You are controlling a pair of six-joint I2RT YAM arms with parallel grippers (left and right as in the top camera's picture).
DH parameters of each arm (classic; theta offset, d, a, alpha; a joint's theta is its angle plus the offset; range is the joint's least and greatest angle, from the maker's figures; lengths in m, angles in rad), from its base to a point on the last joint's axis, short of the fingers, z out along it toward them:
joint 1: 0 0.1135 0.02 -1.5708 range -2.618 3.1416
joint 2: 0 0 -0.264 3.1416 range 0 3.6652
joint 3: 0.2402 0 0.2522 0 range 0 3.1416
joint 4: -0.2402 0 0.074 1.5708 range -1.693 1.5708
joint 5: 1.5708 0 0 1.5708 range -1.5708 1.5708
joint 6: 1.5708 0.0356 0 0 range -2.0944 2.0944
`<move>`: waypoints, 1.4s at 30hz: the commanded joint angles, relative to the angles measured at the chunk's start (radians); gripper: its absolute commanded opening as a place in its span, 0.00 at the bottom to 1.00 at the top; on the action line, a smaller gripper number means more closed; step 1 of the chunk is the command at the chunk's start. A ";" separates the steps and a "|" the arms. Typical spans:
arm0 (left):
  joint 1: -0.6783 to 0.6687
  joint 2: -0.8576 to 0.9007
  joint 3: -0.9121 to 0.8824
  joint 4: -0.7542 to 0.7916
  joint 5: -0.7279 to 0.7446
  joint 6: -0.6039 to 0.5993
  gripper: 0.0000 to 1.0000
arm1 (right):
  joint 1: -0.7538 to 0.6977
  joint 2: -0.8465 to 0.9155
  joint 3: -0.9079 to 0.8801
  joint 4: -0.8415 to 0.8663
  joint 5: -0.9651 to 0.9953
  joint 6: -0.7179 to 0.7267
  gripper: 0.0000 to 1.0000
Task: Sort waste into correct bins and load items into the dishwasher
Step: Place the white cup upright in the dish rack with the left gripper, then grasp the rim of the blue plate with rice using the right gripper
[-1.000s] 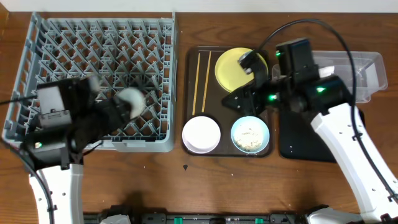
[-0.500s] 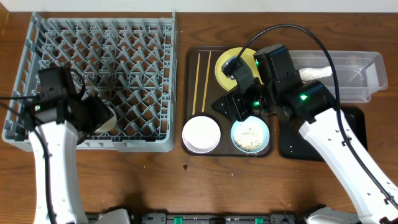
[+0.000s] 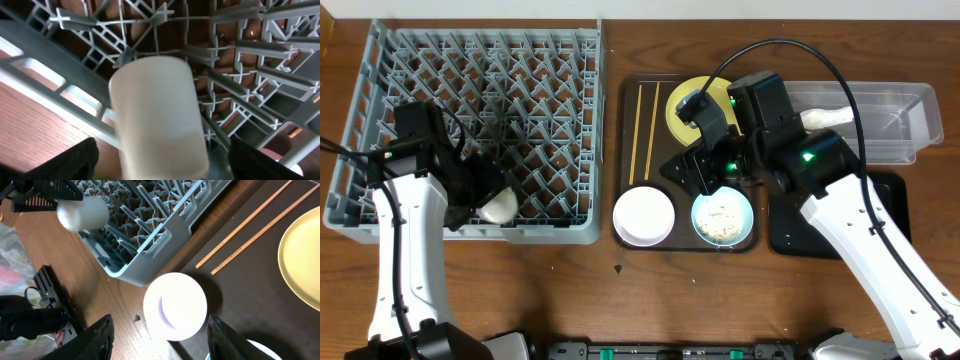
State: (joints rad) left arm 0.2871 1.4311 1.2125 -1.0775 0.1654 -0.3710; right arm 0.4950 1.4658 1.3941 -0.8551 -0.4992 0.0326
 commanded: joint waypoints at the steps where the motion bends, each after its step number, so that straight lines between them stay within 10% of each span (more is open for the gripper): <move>1: 0.003 -0.019 0.023 -0.010 0.011 -0.005 0.85 | 0.008 0.006 0.008 -0.001 0.002 -0.003 0.57; 15: -0.021 -0.117 0.024 -0.033 0.119 0.048 0.75 | 0.008 0.007 0.008 0.001 0.004 0.000 0.58; 25: -0.284 -0.419 0.077 0.010 0.118 0.241 0.80 | 0.040 0.131 0.008 -0.076 0.447 0.374 0.52; 33: -0.378 -0.533 0.076 0.009 0.119 0.285 0.84 | 0.057 0.248 0.008 -0.232 0.420 0.407 0.34; 42: -0.378 -0.497 0.071 0.008 0.119 0.285 0.84 | 0.147 0.453 0.005 -0.198 0.437 0.509 0.34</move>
State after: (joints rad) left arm -0.0872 0.9195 1.2762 -1.0676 0.2829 -0.1028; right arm 0.6155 1.8622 1.3937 -1.0512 -0.0883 0.4717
